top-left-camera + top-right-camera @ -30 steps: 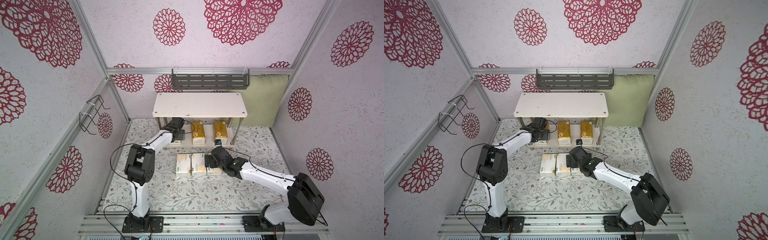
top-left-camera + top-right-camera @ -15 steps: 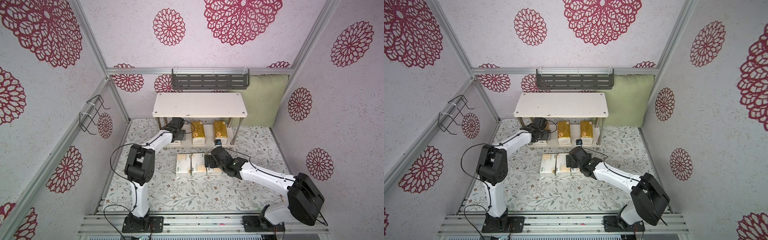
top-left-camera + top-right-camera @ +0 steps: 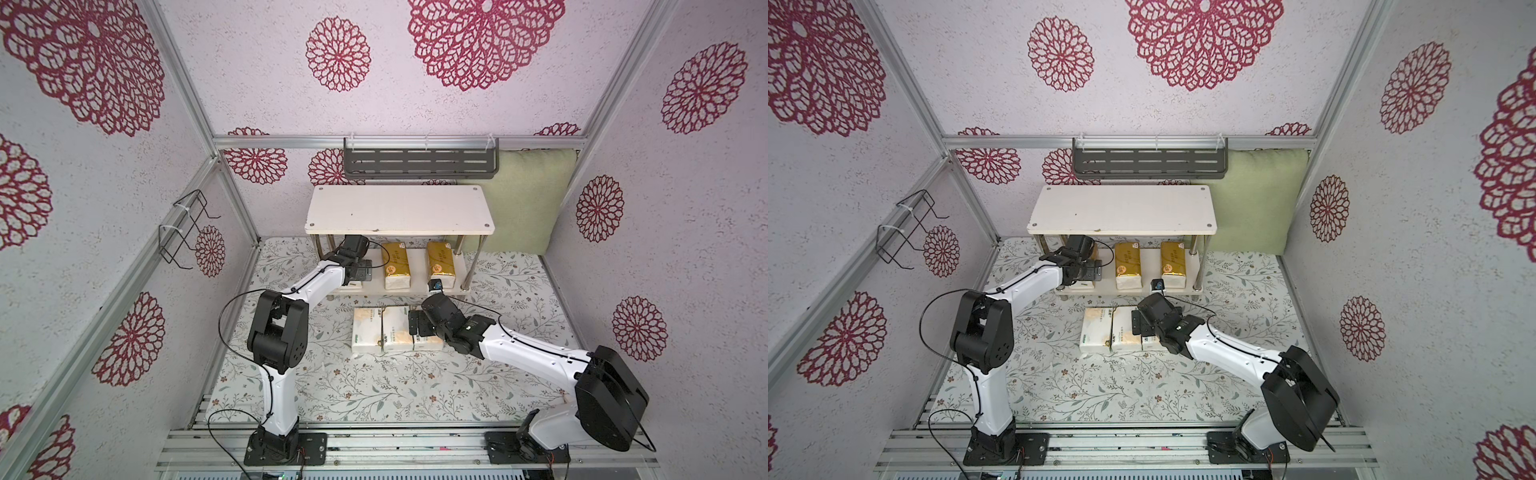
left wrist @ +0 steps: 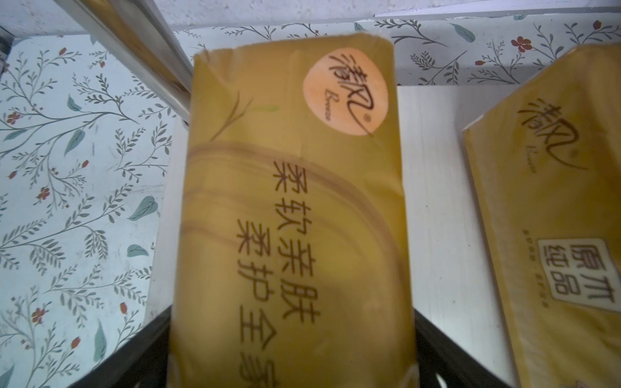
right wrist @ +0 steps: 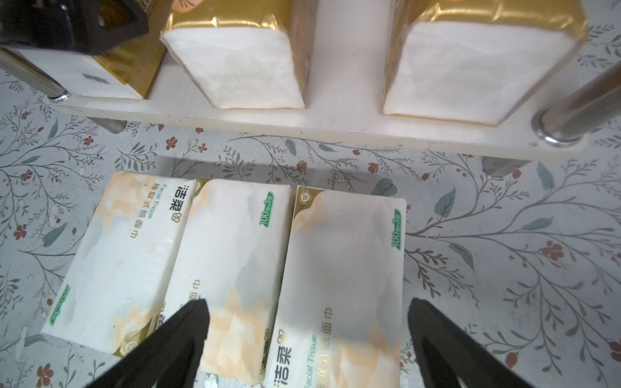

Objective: Place the tissue boxes on the shelf by color
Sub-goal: Place a box of tissues on the shelf.

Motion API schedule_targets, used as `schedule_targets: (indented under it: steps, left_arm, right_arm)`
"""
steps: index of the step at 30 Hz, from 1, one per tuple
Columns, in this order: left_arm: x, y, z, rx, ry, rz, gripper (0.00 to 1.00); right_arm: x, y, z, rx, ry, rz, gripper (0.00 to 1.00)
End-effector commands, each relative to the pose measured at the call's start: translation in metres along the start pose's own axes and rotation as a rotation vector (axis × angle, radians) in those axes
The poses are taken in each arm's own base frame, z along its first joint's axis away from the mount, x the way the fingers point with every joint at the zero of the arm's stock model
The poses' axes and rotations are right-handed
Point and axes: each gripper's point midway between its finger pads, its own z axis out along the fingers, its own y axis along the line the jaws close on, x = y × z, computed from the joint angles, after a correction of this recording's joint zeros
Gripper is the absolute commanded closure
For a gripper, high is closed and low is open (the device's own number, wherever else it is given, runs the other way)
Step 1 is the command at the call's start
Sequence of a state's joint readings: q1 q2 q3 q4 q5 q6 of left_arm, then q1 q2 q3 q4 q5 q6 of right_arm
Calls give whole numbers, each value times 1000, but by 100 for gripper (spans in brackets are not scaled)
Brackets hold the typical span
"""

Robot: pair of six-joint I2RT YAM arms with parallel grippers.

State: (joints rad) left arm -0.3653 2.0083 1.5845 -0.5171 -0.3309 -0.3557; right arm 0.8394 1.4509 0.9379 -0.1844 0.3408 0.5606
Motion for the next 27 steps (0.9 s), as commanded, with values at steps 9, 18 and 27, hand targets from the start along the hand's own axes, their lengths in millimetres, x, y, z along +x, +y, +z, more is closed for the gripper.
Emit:
schedule_targets:
  steps: [9, 18, 27]
  left_arm:
    - [-7, 4, -27, -31, -52, -26, 1]
    - [-1, 2, -33, -33, -47, -14, 1]
    - [6, -5, -38, -6, -34, -19, 1]
  right_arm:
    - [-4, -2, -11, 4, -34, 12, 1]
    - [-3, -2, -13, 5, -37, 8, 1]
    - [-3, -1, -12, 2, -36, 7, 1]
